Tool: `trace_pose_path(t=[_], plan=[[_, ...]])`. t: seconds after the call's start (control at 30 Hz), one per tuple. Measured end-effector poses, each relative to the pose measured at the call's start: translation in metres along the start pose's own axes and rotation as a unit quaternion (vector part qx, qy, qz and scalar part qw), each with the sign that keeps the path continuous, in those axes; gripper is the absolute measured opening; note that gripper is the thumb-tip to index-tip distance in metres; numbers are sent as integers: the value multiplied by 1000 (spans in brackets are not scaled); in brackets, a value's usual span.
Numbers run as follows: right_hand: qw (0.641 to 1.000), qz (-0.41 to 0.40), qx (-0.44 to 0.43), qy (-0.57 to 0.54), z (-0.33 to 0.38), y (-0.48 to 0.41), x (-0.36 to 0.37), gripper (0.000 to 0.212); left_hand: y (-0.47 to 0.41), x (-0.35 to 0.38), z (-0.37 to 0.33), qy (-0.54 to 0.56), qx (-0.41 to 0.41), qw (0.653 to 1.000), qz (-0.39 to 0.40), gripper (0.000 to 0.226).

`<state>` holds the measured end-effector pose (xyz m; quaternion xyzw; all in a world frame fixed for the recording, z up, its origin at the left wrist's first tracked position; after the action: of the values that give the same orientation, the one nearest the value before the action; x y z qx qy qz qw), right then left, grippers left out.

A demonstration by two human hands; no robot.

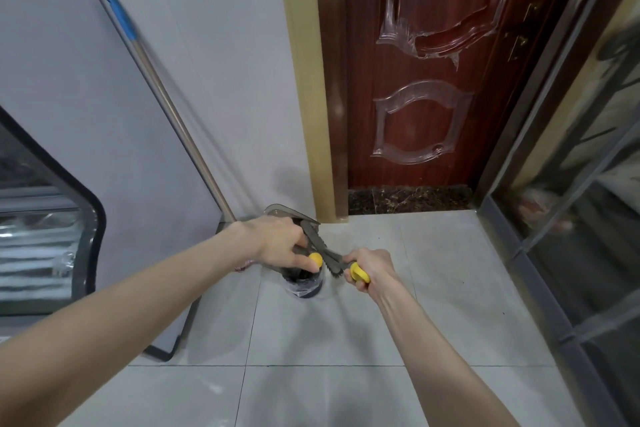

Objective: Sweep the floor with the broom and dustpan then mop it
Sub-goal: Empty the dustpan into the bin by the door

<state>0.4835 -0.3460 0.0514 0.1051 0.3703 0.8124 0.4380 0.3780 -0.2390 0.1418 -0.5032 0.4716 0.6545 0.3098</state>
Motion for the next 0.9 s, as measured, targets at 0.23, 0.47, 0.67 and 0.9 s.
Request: trace_pose_path(t=[0.23, 0.47, 0.67, 0.9], plan=[[1000, 0, -11, 6, 2, -1, 2, 12, -4, -7, -6, 7, 1, 1000, -6, 58], [1000, 4, -8, 10, 0, -1, 4, 11, 3, -6, 0, 30, -9, 999, -10, 56], [1000, 1, -4, 18, 2, 0, 4, 13, 6, -5, 1, 23, -7, 1000, -11, 46], [1000, 3, -2, 27, -1, 3, 8, 13, 7, 4, 0, 17, -7, 1000, -9, 59]])
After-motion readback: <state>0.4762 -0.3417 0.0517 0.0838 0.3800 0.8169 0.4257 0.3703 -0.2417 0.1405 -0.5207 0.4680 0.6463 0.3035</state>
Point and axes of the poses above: each hand's wrist, its own y-axis away from the middle knuckle, its own x-axis out of the palm, z = x × y, the point moved 7 cm from there along -y, towards the middle knuckle, and after that the axes turned 13 degrees about -z, right-handed, at the moved point
